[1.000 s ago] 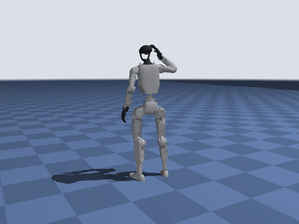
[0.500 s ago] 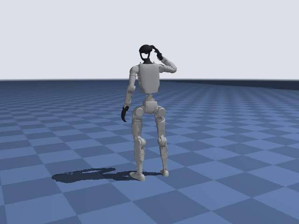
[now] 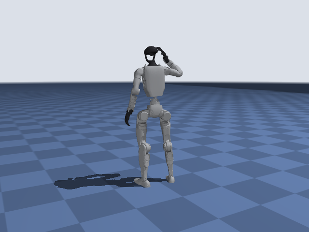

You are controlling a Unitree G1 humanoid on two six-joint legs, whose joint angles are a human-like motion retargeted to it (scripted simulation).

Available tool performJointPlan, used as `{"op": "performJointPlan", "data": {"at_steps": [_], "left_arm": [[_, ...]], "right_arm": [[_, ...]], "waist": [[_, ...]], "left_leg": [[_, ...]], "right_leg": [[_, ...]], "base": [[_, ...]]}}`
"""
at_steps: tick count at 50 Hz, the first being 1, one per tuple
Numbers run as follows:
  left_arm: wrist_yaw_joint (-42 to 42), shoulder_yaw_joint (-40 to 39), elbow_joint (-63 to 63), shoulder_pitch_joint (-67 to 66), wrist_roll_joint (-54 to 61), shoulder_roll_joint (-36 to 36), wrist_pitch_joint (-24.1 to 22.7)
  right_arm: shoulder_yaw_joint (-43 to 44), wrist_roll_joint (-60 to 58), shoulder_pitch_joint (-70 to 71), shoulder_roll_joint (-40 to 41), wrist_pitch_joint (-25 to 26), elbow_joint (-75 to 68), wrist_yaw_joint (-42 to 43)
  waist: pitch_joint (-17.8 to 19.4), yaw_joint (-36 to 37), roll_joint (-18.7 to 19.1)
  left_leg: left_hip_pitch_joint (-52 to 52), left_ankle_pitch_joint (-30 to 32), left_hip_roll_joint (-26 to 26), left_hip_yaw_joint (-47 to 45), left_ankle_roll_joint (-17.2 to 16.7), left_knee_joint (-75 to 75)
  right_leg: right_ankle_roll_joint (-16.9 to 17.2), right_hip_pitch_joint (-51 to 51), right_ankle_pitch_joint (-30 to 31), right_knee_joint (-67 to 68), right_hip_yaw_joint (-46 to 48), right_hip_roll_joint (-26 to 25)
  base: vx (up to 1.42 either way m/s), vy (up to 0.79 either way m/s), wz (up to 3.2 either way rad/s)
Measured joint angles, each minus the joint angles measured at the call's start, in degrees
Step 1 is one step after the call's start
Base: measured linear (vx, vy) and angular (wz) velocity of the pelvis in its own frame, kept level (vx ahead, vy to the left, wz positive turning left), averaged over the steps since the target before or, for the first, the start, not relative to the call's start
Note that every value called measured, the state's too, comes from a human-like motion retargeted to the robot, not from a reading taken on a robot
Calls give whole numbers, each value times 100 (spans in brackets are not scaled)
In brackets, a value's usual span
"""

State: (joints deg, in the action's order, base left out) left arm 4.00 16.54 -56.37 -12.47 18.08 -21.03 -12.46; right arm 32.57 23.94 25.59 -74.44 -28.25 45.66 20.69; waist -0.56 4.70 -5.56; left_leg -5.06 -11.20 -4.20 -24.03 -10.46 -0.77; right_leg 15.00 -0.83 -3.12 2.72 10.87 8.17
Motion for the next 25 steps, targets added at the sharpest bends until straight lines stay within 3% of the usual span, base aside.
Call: {"op": "performJointPlan", "data": {"at_steps": [15, 25], "left_arm": [[217, -1, -40, 70, 8, 99, 79], [538, -195, -182, 376, -353, 238, 44]], "right_arm": [[-921, 657, -396, 472, 206, -1046, -368], [-1858, 220, -2379, 2612, 921, -2640, -902]], "waist": [[23, -58, 1], [77, -32, -72]], "left_leg": [[-60, -17, 29, -36, 20, -8], [-52, -25, 49, 55, 62, 18]], "right_leg": [[0, 25, -16, 21, -50, 29], [0, 69, -54, 48, 42, 67]], "base": [[0, 0, 0], [0, 0, 0]]}}
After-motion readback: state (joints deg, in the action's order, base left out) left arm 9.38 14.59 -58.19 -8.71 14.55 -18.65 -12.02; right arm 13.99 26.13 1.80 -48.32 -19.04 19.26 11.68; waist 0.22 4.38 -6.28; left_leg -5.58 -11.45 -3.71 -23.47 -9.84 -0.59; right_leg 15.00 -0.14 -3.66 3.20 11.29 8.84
